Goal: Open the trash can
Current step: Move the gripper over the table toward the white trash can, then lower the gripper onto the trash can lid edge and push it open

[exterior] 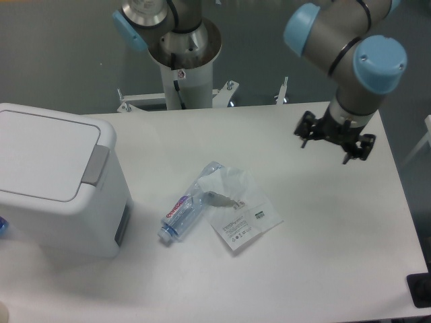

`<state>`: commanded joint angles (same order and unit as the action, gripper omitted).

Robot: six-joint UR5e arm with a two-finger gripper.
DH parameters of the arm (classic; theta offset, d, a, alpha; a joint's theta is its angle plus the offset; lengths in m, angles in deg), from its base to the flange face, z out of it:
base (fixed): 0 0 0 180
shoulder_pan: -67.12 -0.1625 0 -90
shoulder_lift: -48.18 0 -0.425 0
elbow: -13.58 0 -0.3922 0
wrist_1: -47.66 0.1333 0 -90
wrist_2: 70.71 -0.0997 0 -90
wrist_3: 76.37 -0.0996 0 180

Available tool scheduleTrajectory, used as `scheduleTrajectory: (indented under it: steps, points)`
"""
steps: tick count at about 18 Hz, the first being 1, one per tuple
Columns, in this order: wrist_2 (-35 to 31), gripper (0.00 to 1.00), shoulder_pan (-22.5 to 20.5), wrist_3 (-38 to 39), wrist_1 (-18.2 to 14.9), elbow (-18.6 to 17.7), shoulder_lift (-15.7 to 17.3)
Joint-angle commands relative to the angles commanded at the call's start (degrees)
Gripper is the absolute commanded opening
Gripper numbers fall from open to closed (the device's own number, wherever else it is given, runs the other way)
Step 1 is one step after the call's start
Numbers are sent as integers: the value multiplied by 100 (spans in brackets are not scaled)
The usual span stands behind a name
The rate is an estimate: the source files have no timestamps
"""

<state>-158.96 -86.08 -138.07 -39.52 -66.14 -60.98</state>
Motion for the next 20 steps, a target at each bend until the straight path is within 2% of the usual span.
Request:
scheduleTrajectory:
  steps: [2,5,7,12,15,20]
  points:
    - [263,100,114,122,-88,0,149]
    - [764,100,316,762,-97,-18,404]
    - [1176,100,361,1080,-115,9,405]
    - [1985,100,624,1204,-115,17,431]
    - [2408,100,764,1265,-123,0,606]
    - [2786,100,1125,2345,-44,131,686]
